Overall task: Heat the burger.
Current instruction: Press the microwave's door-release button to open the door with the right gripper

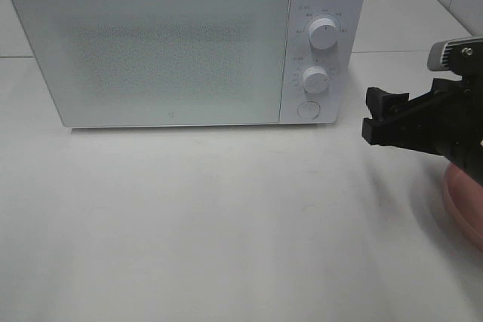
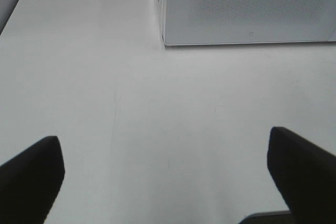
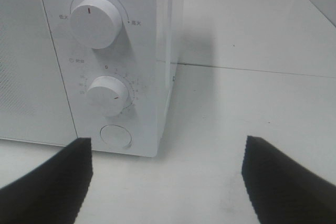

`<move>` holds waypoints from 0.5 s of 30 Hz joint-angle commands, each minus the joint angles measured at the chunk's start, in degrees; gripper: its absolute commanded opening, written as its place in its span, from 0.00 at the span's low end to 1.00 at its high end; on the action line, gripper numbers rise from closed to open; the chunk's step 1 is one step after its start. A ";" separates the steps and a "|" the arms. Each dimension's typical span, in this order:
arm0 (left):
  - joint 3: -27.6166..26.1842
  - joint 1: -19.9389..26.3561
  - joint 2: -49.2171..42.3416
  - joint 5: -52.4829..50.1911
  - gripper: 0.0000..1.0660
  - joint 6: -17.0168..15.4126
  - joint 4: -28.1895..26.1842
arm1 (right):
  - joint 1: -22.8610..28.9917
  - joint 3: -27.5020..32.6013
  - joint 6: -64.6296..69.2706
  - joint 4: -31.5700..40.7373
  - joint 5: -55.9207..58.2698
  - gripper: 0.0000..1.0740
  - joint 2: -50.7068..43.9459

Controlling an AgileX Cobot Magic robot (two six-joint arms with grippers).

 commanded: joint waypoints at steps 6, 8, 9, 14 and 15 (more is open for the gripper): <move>0.00 -0.29 -1.26 -0.80 0.92 -0.06 -0.46 | 10.08 -0.57 -1.95 11.29 -9.34 0.71 6.02; 0.00 -0.29 -1.26 -0.80 0.92 -0.06 -0.46 | 13.92 -1.83 -2.35 15.07 -11.40 0.71 8.48; 0.00 -0.29 -1.26 -0.80 0.92 -0.06 -0.46 | 15.01 -2.35 -2.35 16.16 -12.09 0.71 9.22; 0.00 -0.29 -1.26 -0.80 0.92 -0.06 -0.46 | 19.25 -5.61 -2.86 20.80 -12.61 0.71 12.78; 0.00 -0.29 -1.26 -0.80 0.92 -0.06 -0.46 | 19.88 -6.30 -3.21 21.26 -12.66 0.71 13.46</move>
